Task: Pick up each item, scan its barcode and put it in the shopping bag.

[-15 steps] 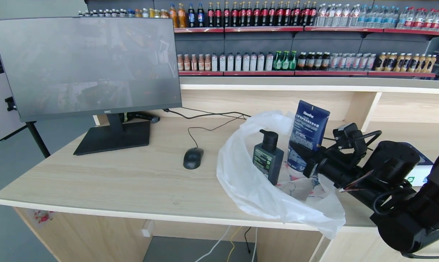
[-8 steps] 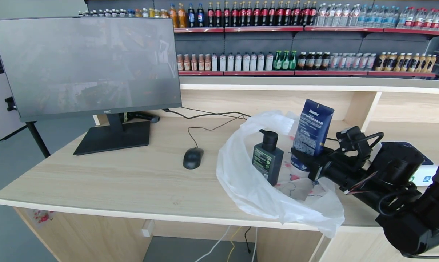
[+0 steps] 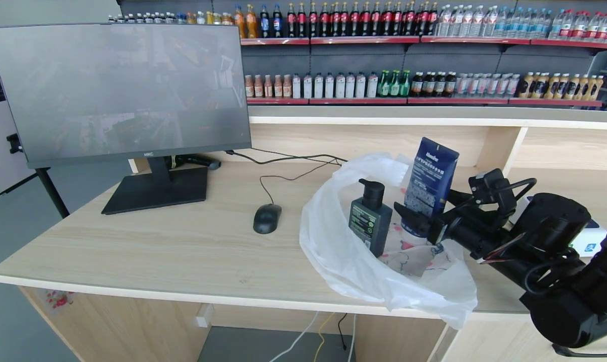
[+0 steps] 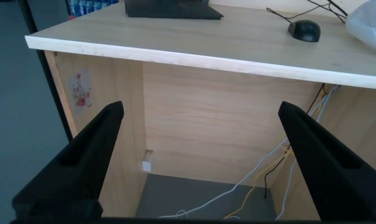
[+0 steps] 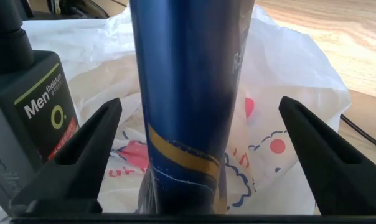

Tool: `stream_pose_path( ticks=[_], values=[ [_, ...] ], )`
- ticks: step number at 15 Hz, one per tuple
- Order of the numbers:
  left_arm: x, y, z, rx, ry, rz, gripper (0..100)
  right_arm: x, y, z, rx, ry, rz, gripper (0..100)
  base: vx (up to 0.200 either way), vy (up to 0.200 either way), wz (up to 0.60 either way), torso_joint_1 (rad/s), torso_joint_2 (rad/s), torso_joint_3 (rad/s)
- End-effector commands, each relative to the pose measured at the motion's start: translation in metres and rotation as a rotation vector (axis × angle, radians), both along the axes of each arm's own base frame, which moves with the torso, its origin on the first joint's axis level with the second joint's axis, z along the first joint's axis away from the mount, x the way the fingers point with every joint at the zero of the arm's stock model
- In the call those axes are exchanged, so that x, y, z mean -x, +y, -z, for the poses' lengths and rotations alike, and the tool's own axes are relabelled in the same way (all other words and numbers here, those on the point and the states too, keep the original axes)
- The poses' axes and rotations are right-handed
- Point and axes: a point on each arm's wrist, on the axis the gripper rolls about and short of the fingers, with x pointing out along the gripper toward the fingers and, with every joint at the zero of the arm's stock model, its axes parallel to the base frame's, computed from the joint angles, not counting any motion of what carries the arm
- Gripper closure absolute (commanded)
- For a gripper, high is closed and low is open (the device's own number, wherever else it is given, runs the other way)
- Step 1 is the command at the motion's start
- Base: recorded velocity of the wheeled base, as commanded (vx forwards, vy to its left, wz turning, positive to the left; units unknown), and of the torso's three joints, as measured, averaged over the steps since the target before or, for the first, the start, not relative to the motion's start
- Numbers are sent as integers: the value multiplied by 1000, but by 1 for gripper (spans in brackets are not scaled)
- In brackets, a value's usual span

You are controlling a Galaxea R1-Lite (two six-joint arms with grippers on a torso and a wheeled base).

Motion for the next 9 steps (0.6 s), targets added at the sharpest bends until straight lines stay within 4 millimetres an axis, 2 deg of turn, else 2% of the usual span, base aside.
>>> stream_pose_path(
  ticks=[1,9],
  values=[
    [0,0,0,1,1,-1,0,1,0,-5,-4,-20,-2,0,0,0,0,0,0,0],
    [0,0,0,-4,-1,2,0,10,-1,-19,-2,-65,-3,0,0,0,0,0,0,0]
  ],
)
